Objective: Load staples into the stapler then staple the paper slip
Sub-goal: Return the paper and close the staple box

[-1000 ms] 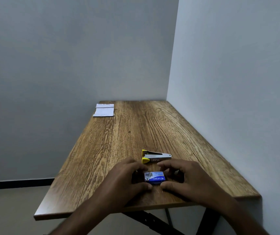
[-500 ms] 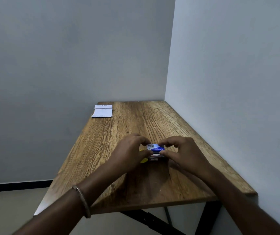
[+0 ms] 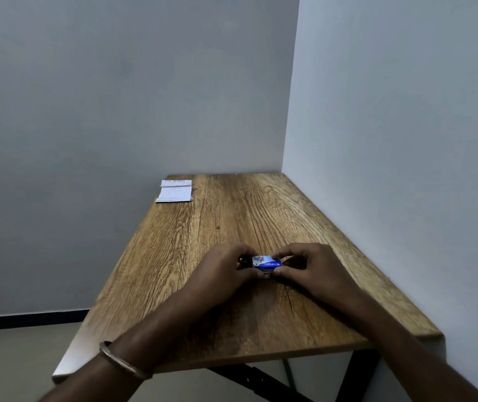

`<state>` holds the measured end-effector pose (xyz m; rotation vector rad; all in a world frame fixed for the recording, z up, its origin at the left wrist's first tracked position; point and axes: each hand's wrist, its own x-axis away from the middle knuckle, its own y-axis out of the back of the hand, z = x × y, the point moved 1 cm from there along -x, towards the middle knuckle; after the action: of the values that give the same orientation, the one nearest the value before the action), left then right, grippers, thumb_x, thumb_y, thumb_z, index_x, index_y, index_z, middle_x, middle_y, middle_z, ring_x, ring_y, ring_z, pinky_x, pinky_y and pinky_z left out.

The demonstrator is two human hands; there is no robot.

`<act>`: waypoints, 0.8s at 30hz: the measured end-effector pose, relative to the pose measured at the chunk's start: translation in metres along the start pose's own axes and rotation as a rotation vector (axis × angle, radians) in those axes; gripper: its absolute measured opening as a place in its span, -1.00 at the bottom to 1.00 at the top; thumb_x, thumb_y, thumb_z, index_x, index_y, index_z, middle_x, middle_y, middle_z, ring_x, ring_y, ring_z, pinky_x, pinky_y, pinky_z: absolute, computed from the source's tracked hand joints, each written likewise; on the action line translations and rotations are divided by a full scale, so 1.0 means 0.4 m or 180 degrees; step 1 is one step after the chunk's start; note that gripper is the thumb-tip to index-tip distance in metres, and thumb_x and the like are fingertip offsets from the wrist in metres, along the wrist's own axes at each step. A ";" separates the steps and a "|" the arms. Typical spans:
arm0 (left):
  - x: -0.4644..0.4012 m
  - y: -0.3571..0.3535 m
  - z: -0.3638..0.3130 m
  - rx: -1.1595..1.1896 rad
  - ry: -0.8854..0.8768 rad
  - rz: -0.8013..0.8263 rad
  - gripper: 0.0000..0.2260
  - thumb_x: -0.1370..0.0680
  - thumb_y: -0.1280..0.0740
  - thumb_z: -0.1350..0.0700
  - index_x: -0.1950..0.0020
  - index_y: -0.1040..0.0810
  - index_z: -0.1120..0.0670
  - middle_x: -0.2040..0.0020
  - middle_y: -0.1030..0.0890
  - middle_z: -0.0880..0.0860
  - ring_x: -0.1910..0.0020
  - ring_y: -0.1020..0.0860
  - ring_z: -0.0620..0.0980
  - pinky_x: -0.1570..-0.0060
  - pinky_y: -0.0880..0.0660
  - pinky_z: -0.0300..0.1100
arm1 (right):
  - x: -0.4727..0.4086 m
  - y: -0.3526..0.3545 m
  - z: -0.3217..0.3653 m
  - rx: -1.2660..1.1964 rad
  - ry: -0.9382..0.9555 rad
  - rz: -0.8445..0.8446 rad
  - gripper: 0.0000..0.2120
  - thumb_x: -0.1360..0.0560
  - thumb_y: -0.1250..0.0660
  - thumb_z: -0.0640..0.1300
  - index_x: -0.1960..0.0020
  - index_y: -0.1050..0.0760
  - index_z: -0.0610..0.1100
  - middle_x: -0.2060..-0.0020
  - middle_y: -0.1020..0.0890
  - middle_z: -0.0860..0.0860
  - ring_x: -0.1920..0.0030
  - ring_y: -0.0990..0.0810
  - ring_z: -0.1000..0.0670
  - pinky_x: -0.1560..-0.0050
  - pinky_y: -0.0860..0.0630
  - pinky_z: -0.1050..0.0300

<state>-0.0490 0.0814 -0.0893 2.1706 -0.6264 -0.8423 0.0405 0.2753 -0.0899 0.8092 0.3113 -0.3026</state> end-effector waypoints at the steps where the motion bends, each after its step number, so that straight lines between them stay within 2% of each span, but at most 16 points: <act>1: 0.000 0.000 0.000 -0.0021 -0.0029 0.0016 -0.72 -0.45 -0.47 -0.03 -0.15 -0.63 -0.05 0.00 -0.67 -0.10 0.02 -0.58 -0.15 -0.04 -0.56 -0.03 | 0.002 0.000 -0.001 0.0027 0.0009 0.0001 -0.73 -0.38 -0.57 -0.04 -0.07 -0.68 0.08 0.12 -0.72 0.16 0.12 -0.67 0.24 0.14 -0.57 0.37; 6: -0.001 -0.001 0.001 -0.0133 -0.0134 -0.0028 -0.73 -0.45 -0.47 -0.01 -0.15 -0.64 -0.05 0.01 -0.67 -0.11 0.05 -0.59 -0.18 0.00 -0.57 -0.06 | -0.005 -0.001 -0.010 0.0068 0.0058 0.0041 -0.73 -0.36 -0.58 -0.10 -0.04 -0.70 0.05 0.09 -0.72 0.16 0.08 -0.66 0.24 0.05 -0.59 0.30; 9: -0.012 -0.003 0.004 -0.0268 -0.0132 -0.0037 -0.72 -0.46 -0.46 -0.02 -0.16 -0.63 -0.04 0.00 -0.68 -0.09 0.04 -0.59 -0.16 0.01 -0.57 -0.06 | -0.021 -0.006 -0.018 0.0189 0.0083 0.0029 -0.76 -0.36 -0.58 -0.10 -0.01 -0.69 0.08 0.11 -0.70 0.19 0.08 -0.63 0.28 0.09 -0.55 0.33; 13: -0.043 0.002 0.014 -0.0479 -0.0192 -0.0061 -0.72 -0.48 -0.45 -0.02 -0.16 -0.63 -0.01 0.01 -0.69 -0.06 0.09 -0.60 -0.14 0.06 -0.58 -0.09 | -0.069 -0.011 -0.030 0.0252 0.0100 0.0141 -0.80 -0.36 -0.57 -0.08 0.06 -0.67 0.12 0.13 -0.69 0.19 0.10 -0.63 0.26 0.10 -0.59 0.22; 18: -0.108 0.002 0.052 -0.0860 -0.0168 -0.0118 -0.71 -0.50 -0.41 -0.04 -0.19 -0.61 0.00 0.00 -0.68 -0.05 0.10 -0.59 -0.10 0.06 -0.58 -0.09 | -0.155 -0.031 -0.044 0.0523 0.0175 0.0219 -0.82 -0.38 -0.55 -0.08 0.08 -0.64 0.14 0.14 -0.66 0.17 0.12 -0.61 0.25 0.20 -0.46 0.32; 24: -0.205 -0.013 0.112 -0.1123 -0.0191 -0.0220 -0.73 -0.52 -0.38 -0.06 -0.17 -0.61 0.01 0.03 -0.67 -0.02 0.13 -0.59 -0.08 0.08 -0.58 -0.06 | -0.259 -0.053 -0.075 0.0747 0.0231 0.0222 -0.83 -0.42 -0.51 -0.09 -0.01 -0.64 0.03 0.07 -0.69 0.06 0.07 -0.63 0.11 0.09 -0.59 0.08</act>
<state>-0.1354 0.1171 -0.0863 1.8610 -0.3980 -0.9777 -0.0666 0.2988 -0.0838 1.0616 0.3185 -0.2473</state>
